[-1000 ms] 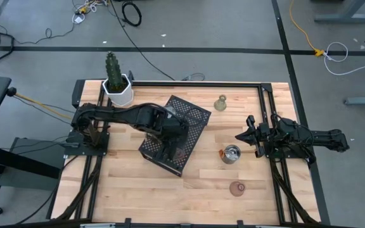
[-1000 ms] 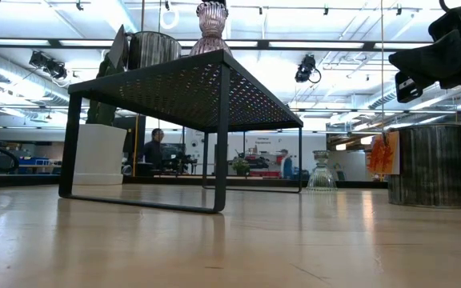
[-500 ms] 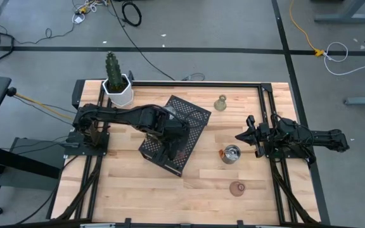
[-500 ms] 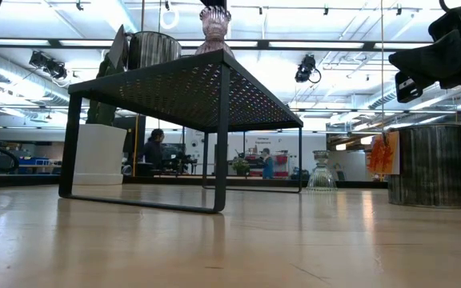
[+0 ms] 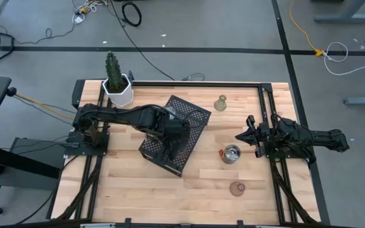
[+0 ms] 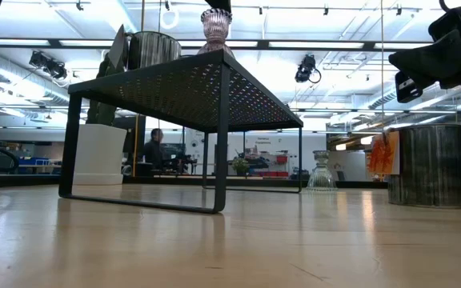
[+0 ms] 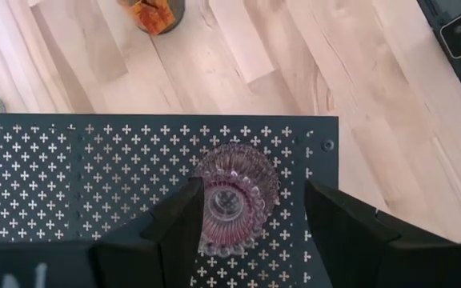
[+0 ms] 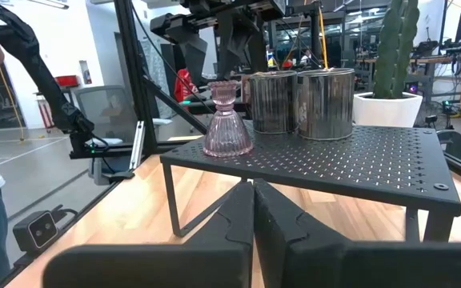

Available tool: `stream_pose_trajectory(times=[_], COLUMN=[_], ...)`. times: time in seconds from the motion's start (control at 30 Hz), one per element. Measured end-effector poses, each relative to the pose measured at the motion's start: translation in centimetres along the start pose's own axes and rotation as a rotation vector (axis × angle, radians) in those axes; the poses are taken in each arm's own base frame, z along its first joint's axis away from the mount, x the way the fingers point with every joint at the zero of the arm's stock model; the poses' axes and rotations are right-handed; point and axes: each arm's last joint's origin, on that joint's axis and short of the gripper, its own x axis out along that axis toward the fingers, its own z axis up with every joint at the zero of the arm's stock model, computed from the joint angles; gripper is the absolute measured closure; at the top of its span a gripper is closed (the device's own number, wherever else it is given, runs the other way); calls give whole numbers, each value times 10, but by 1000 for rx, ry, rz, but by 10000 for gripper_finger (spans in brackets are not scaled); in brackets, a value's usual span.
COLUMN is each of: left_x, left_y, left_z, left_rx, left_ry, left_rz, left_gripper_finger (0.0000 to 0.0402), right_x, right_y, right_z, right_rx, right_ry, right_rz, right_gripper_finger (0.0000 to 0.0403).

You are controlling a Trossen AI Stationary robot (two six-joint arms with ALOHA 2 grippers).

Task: Pick & Place candle stick holders
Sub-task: Adjust the purple candle holder on the shelf

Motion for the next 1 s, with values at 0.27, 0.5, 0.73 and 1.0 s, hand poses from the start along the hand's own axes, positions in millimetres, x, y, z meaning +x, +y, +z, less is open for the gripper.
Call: stream_pose_trajectory(times=[0.27,0.5,0.73,1.0], left_x=[0,0,0,2], left_y=[-1,-2,1,4], left_z=[-2,-4,-3,0], left_rx=[0,-3,-12,-14], left_ry=[26,39,6,-29], left_rz=[-9,-15,-64,-51], left_gripper_finger=[181,181,181,181], right_x=[0,0,0,0], right_y=[0,0,0,0], right_z=[0,0,0,0], right_rx=[0,0,0,0], right_ry=[0,0,1,0], right_rz=[-1,0,0,0], right_gripper_finger=[391,391,391,391])
